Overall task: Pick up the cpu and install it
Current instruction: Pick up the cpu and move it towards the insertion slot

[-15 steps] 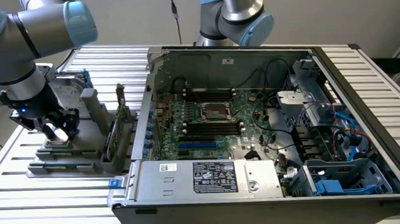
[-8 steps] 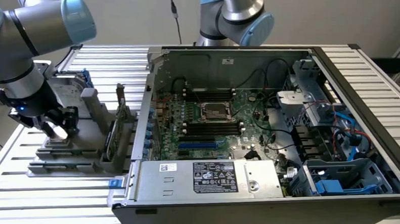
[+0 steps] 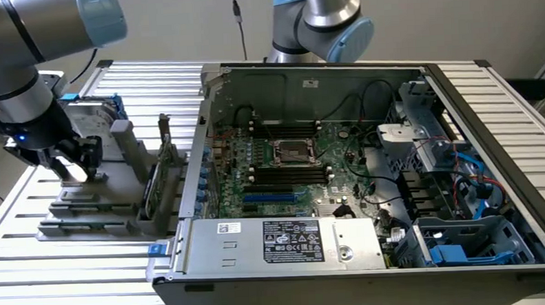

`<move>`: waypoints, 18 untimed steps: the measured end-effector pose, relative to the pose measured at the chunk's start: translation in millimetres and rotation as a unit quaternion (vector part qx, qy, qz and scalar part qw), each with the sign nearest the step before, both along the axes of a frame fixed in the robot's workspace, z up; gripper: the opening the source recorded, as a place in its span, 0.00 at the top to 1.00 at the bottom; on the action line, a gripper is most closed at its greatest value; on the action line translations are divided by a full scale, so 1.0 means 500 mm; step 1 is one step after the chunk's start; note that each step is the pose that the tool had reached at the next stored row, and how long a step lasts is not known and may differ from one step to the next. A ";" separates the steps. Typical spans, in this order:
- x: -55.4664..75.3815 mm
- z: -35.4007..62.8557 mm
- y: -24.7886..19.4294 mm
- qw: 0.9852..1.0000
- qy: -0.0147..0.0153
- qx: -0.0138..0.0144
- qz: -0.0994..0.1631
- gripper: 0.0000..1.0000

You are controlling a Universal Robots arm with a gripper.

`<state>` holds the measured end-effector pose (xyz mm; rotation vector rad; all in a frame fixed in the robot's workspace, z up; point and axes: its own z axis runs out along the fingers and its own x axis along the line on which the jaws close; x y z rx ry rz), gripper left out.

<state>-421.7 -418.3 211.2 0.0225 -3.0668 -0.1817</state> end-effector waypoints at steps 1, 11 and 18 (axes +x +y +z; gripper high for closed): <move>0.000 0.009 0.0000 1.000 0.000 0.000 0.000 0.45; 0.000 0.100 0.0000 1.000 0.001 0.000 0.000 0.45; 0.001 0.164 0.0005 1.000 0.001 0.000 0.000 0.45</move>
